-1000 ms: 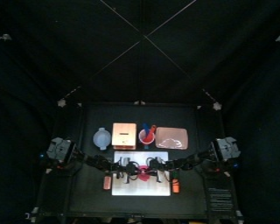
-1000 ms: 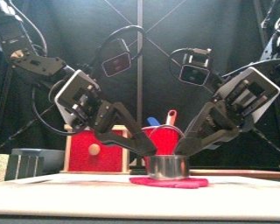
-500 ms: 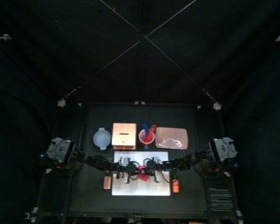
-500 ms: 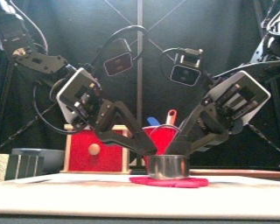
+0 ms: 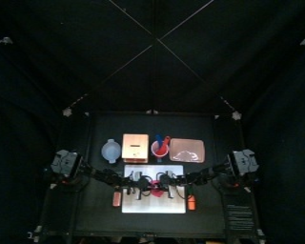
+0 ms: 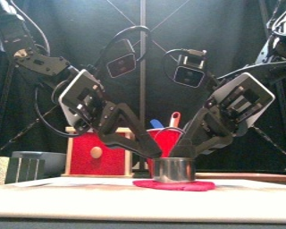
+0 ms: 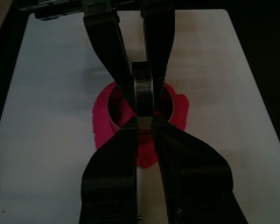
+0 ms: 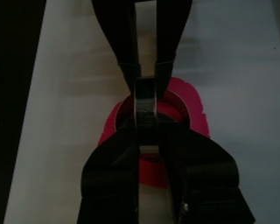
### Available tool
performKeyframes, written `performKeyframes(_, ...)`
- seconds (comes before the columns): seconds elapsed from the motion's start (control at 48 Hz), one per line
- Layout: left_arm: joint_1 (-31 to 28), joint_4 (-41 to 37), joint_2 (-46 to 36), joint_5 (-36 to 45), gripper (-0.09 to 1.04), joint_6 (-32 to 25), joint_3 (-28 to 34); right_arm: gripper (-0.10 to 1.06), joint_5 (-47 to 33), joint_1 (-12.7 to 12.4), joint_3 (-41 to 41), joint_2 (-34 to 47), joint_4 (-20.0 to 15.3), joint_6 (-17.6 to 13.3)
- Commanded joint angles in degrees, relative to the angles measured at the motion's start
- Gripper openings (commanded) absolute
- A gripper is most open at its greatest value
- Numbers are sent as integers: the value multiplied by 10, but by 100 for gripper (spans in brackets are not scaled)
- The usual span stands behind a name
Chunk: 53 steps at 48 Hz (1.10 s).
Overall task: Get the cutter from the drawer then cut the dough then place the extra dough in the bowl
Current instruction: Cut the dough
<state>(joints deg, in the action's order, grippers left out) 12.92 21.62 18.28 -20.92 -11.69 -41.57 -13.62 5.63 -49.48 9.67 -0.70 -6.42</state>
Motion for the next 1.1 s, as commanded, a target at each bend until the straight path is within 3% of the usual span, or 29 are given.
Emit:
performKeyframes(0.021, -2, 0, 10, 23, 48, -1, -18, 50, 27, -32, -12, -14, -2, -10)
performKeyframes(0.479, -22, -22, -50, 22, 49, -47, -11, 52, 34, -3, 13, -73, -5, -11)
performKeyframes(0.625, -22, -27, -58, 23, 58, -71, -4, 52, 34, 5, 25, -71, -7, -11)
performKeyframes(0.833, -18, -39, -59, 25, 78, -80, 7, 53, 34, 11, 34, -69, -10, -10)
performKeyframes(0.938, -19, -40, -59, 25, 85, -80, 9, 57, 34, 15, 36, -69, -10, -11)
performKeyframes(1.104, -21, -40, -60, 25, 85, -80, 14, 77, 34, 18, 36, -69, -14, -11)
